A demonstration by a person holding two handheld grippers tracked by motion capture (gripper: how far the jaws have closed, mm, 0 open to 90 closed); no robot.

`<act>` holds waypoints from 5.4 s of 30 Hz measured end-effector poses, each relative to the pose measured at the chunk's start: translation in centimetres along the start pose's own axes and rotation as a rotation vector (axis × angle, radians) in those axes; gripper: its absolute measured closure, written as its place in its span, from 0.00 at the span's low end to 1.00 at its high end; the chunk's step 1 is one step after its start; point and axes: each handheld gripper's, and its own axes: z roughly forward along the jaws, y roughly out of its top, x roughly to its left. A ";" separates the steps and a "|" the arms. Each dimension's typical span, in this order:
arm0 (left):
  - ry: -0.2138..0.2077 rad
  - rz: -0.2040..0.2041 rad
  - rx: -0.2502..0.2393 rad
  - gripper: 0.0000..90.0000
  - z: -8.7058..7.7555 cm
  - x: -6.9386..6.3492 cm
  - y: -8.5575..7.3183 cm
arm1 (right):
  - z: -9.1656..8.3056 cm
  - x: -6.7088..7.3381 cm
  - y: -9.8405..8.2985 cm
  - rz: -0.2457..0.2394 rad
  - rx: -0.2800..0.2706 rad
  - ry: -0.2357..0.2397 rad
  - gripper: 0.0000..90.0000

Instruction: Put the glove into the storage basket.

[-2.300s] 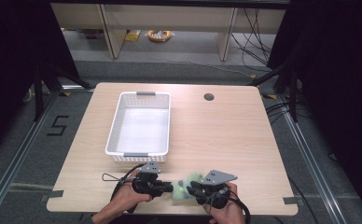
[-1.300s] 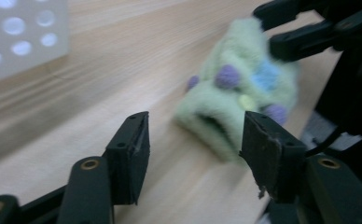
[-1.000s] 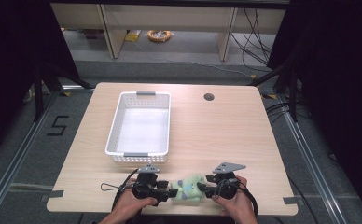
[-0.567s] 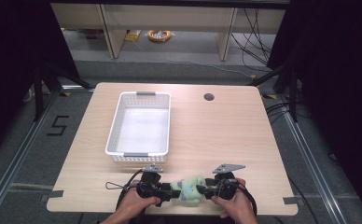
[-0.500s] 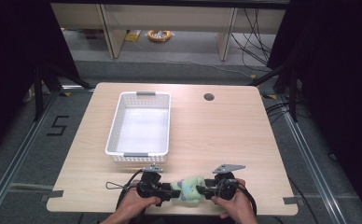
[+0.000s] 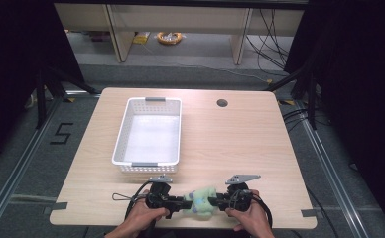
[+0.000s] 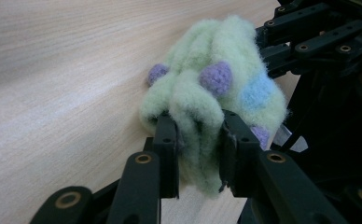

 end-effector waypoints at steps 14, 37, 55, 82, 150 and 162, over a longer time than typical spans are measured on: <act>-0.011 0.057 -0.016 0.81 -1.1 -0.6 0.2 | -1.0 0.7 0.3 -0.011 -0.046 0.025 0.86; 0.020 0.151 -0.071 0.80 -4.8 -1.4 1.9 | -2.0 3.1 3.6 -0.099 -0.102 0.031 0.86; 0.069 0.176 -0.100 0.80 -9.2 -1.7 5.6 | -2.8 4.8 9.2 -0.188 -0.126 0.040 0.86; 0.132 0.105 -0.099 0.81 -15.0 3.0 10.5 | 1.0 5.8 18.0 -0.182 -0.088 0.053 0.86; 0.359 -0.006 0.120 0.73 -11.6 13.5 12.3 | 14.3 2.5 21.9 -0.144 0.200 -0.139 0.84; 0.411 0.003 0.050 0.57 -12.1 12.5 13.0 | 14.5 2.9 21.9 -0.161 0.210 -0.177 0.77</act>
